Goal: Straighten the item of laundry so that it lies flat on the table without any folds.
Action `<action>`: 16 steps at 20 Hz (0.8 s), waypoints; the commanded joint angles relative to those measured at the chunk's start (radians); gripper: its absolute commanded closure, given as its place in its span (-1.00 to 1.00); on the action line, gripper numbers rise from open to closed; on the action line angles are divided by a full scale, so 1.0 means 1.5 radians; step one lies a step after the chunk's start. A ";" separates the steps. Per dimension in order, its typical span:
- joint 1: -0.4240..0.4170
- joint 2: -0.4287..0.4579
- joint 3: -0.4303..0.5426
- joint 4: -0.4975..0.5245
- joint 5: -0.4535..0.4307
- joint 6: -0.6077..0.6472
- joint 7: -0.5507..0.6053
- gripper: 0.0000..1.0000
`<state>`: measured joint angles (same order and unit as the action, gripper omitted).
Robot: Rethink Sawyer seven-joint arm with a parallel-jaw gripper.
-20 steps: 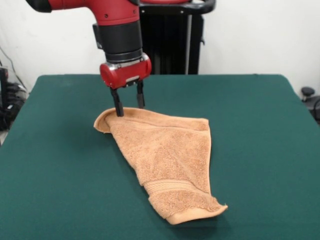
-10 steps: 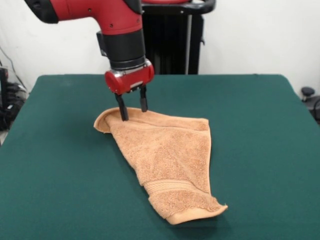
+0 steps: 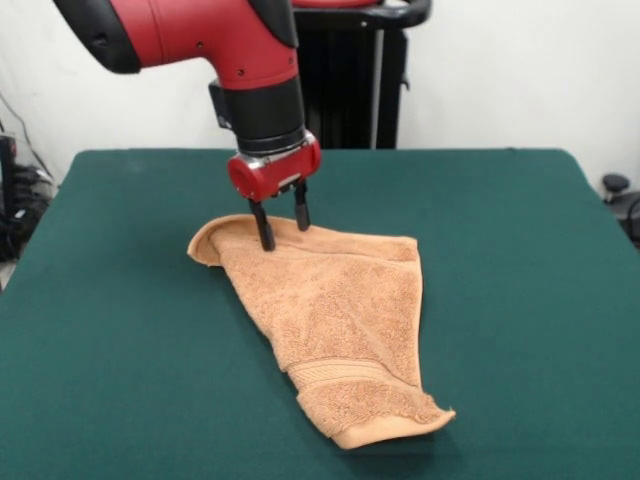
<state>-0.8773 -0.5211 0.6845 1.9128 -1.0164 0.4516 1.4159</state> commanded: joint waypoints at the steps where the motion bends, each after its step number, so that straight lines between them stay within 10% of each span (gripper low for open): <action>1: 0.028 0.007 0.011 -0.047 -0.037 0.085 -0.180 -1.00; 16: 0.001 -0.040 0.047 -0.016 0.017 0.136 -0.192 -1.00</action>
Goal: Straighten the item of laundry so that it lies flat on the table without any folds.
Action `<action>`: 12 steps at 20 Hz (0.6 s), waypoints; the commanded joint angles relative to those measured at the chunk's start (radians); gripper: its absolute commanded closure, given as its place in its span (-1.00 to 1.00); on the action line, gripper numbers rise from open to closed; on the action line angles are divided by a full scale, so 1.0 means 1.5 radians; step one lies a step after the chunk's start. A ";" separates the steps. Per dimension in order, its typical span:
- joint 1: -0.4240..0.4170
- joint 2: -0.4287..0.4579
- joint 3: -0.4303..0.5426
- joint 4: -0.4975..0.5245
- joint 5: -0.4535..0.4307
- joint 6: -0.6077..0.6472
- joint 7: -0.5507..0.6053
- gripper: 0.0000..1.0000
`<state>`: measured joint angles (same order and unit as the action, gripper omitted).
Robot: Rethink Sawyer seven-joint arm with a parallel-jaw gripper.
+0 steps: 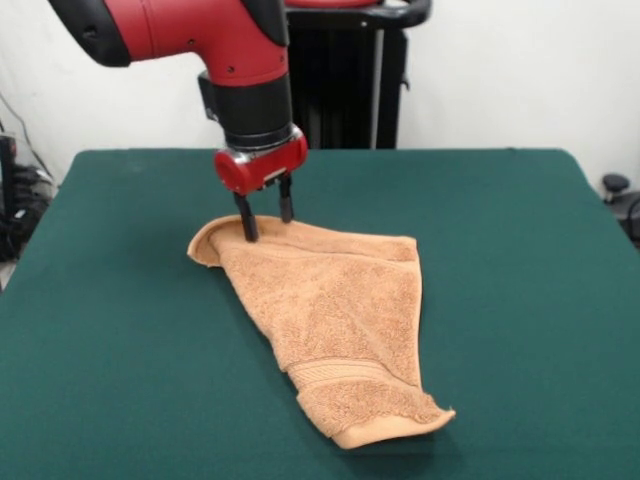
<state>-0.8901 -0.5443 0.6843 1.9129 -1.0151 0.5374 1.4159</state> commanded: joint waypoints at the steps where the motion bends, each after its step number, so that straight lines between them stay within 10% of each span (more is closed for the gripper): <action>1: 0.007 -0.028 0.048 -0.012 0.018 0.080 -0.189 -1.00; 12: -0.003 -0.041 0.051 0.009 0.018 0.080 -0.185 -1.00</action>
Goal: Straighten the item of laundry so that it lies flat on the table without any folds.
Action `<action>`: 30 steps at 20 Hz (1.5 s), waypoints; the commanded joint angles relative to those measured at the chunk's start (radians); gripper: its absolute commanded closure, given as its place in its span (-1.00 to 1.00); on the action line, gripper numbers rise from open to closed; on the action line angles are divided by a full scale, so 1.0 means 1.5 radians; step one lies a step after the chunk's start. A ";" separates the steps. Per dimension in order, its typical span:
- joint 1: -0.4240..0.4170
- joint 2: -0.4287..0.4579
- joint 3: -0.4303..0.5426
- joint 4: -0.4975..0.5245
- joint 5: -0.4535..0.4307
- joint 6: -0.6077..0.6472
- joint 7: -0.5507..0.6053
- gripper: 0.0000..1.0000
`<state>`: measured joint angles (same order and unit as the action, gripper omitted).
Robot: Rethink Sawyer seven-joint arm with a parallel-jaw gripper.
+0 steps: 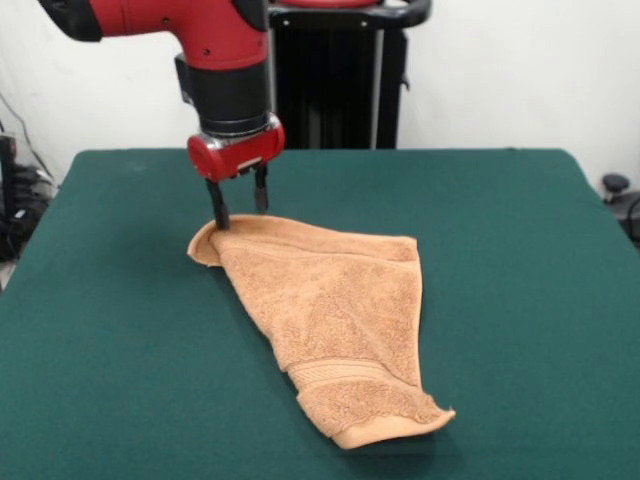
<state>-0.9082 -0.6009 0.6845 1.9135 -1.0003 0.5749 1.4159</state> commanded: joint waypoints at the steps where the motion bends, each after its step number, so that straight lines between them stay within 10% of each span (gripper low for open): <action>1: 0.008 -0.003 0.051 0.010 0.006 0.054 -0.185 -1.00; 17: 0.069 0.106 -0.035 -0.043 -0.135 -0.038 -0.076 -1.00; 30: 0.051 0.127 -0.030 -0.053 -0.137 -0.026 -0.096 -1.00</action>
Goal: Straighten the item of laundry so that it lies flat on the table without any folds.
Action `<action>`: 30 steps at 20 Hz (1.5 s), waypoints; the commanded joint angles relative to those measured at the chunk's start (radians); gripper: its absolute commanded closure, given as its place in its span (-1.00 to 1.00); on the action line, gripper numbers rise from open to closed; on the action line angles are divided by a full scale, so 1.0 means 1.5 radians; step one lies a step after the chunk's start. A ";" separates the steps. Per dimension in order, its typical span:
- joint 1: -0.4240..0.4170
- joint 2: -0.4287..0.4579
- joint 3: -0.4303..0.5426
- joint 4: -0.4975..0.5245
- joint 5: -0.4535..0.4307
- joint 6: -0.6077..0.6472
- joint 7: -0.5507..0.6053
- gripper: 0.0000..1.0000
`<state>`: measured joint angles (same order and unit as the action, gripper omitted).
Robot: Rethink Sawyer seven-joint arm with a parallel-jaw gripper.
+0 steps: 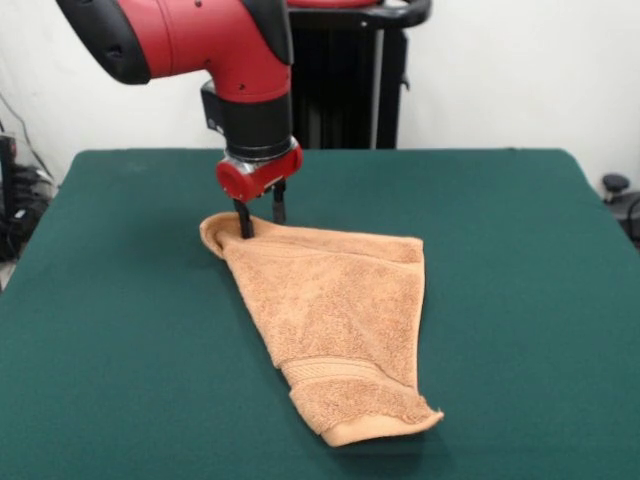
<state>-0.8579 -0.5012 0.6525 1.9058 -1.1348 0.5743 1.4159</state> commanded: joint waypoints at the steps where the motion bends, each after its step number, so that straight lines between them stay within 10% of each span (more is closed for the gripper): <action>1: 0.017 0.059 -0.009 -0.047 -0.047 -0.026 -0.096 -1.00; 30: -0.003 0.009 0.013 -0.007 0.001 -0.029 -0.076 -1.00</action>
<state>-0.8634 -0.5012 0.6523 1.9057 -1.1187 0.5730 1.4159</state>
